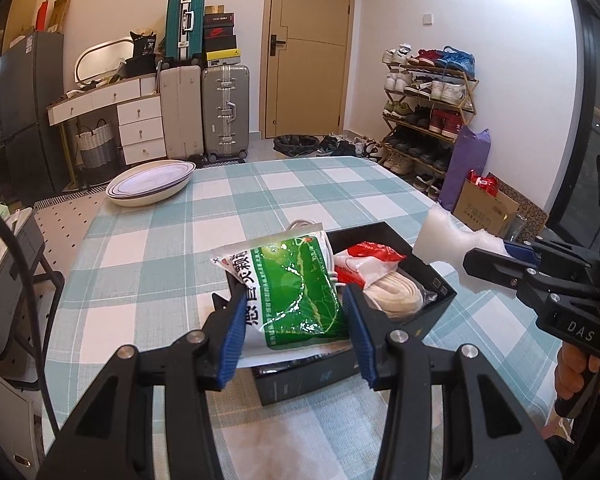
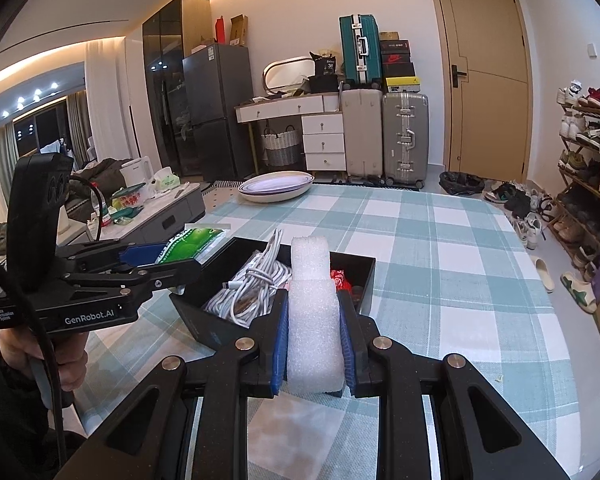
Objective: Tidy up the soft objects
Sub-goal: 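Lower the green packet and foam block into the black box, open both grippers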
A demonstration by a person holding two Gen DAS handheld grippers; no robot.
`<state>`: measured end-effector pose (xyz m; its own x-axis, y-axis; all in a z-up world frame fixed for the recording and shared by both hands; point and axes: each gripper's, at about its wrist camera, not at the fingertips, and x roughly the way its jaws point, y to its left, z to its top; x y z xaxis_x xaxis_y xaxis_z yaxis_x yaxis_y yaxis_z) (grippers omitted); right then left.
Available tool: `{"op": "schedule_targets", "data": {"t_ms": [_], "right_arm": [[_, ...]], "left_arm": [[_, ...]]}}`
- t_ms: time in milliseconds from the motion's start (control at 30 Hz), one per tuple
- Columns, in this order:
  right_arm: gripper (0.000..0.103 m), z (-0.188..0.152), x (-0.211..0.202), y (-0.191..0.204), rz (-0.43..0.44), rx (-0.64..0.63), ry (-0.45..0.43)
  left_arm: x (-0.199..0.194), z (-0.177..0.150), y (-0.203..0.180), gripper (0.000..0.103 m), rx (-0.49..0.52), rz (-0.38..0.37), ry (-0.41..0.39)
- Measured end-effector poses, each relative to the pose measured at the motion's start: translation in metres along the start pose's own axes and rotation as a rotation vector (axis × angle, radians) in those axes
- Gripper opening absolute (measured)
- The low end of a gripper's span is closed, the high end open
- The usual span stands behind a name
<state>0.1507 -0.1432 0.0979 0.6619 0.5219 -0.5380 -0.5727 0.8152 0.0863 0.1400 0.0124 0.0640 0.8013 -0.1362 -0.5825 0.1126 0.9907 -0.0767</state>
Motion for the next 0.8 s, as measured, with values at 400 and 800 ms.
{"op": "schedule_targets", "data": {"t_ms": [400,800], "right_arm": [[0.023,0.015,0.04,0.0,0.018,0.009,0.033],[0.023,0.012,0.081,-0.003,0.006,0.013,0.094]], "left_arm": [[0.032,0.008,0.007,0.046,0.002,0.004,0.036],[0.056,0.003,-0.003,0.046,0.029,-0.027,0.068]]}}
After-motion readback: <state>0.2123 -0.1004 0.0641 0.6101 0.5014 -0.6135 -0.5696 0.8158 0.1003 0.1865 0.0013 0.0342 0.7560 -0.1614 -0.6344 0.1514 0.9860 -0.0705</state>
